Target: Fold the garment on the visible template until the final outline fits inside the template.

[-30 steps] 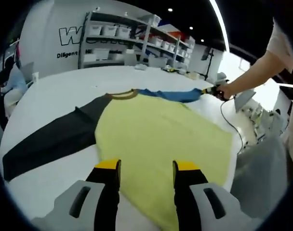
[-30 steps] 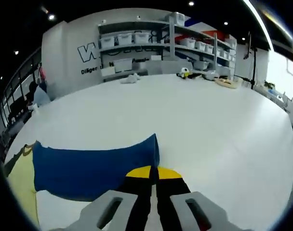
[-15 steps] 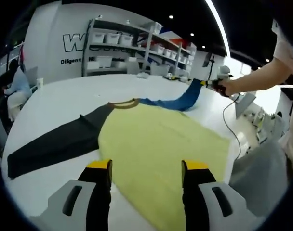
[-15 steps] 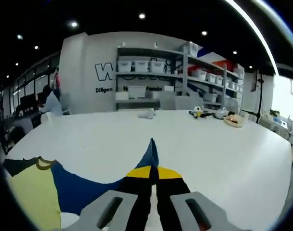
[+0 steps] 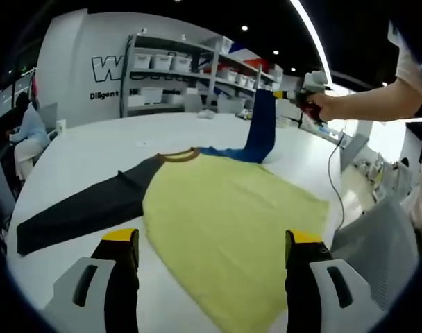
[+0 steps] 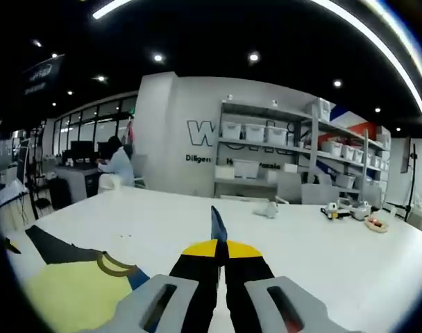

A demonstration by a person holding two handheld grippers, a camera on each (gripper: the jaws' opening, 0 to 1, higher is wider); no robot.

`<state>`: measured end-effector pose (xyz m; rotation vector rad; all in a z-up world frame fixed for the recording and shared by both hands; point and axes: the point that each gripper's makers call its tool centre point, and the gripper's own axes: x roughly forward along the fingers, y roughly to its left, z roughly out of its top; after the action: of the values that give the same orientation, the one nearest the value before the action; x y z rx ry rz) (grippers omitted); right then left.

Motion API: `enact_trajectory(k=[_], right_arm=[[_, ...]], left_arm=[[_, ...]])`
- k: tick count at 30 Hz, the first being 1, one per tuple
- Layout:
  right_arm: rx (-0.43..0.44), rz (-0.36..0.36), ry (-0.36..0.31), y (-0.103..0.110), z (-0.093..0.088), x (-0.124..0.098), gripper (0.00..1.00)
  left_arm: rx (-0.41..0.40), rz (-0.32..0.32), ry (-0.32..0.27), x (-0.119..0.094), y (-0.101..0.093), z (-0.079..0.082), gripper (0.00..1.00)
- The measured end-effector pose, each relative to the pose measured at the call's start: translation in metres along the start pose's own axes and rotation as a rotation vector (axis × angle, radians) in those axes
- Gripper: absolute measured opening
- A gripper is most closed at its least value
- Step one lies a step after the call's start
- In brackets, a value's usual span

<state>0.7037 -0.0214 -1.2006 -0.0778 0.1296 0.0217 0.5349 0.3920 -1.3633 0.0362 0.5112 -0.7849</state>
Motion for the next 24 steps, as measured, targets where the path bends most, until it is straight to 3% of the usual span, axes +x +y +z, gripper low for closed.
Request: enact_trajectory(k=[6,12,20,24], right_arm=[[-0.015,0.121,-0.014,0.067,0.003,0.012,0.0],[-0.004,0.244,0.004,0.148,-0.012,0.026,0.0],[-0.019,0.399,0.053,0.241,-0.049,0.042,0.0],[-0.024,0.452,0.087,0.276,-0.07,0.043,0.0]], left_arm=[[-0.017,0.004,-0.022,-0.002,-0.005,0.005,0.89],[-0.029,0.022,-0.026,-0.007,-0.005,0.006,0.9],[-0.052,0.051,-0.032,-0.018,0.001,0.004,0.9],[-0.062,0.059,-0.033,-0.021,0.001,0.003,0.91]])
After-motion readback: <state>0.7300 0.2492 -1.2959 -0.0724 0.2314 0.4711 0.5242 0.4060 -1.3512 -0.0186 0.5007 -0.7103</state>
